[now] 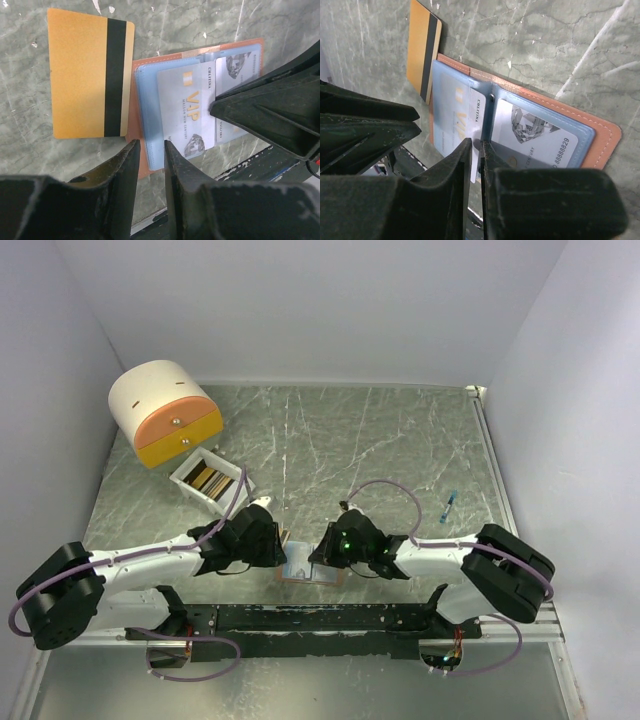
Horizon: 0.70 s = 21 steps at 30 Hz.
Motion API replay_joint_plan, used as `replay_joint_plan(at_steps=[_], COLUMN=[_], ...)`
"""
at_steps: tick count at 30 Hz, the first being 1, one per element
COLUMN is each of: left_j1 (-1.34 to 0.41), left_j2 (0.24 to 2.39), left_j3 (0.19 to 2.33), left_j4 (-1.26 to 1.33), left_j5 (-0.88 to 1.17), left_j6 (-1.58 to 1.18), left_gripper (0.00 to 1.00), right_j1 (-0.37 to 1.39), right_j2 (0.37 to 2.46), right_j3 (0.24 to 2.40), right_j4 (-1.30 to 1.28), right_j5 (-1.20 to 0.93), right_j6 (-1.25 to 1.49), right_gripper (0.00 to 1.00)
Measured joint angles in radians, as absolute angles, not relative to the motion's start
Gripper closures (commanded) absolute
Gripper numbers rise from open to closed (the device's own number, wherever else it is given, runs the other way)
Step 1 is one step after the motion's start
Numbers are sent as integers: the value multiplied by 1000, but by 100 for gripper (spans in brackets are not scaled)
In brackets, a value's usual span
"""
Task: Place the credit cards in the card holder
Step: Insert the credit card into the card holder.
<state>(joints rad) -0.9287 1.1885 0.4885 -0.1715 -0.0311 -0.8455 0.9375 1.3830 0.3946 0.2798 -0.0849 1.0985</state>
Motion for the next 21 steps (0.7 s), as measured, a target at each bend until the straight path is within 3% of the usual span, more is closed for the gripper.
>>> replay_joint_plan(at_steps=[7,18,21], left_j1=[-929,-929,-929], left_j2=[1188,1188,1188], left_j3=[488,478,474], left_j4=[-160,-157,-154], left_j5=[-17,-15,-14], left_j6=[-845,-846,-849], left_gripper=[71,70,68], right_j1=[950,973,978], right_j2=[1411,1447,1447], right_j3=[401,400,395], right_j4=[287,355,379], right_j5=[-81,-81,-82], right_j6=[1102,1153,1169], right_gripper=[92,94,87])
